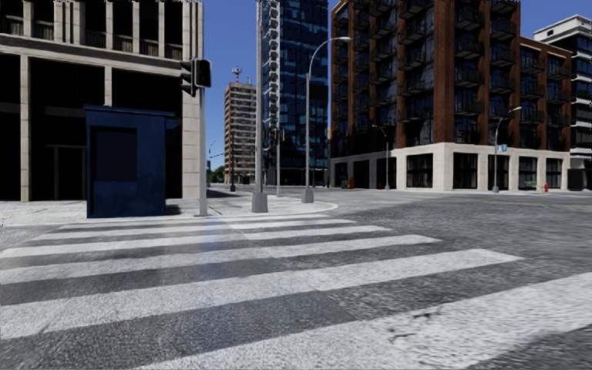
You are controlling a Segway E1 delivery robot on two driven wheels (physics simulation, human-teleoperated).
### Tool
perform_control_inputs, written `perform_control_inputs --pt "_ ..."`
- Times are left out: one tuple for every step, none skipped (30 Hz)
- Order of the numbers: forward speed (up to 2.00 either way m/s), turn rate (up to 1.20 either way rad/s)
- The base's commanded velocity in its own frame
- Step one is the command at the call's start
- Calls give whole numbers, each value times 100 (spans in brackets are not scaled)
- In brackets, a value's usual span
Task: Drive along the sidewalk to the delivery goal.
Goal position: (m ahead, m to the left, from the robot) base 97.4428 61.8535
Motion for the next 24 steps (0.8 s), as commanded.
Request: perform_control_inputs --pt "200 74" --pt "200 74" --pt "200 74" --pt "200 74" --pt "200 66" --pt "200 46" --pt "200 0" --pt "200 0" --pt "200 0" --pt "200 0" --pt "200 0" --pt "200 0" --pt "200 0" --pt "200 0" --pt "200 0" --pt "200 0" --pt "200 0" --pt "200 0" --pt "200 0" --pt "200 0" --pt "200 0" --pt "200 0" --pt "200 0" --pt "200 0"
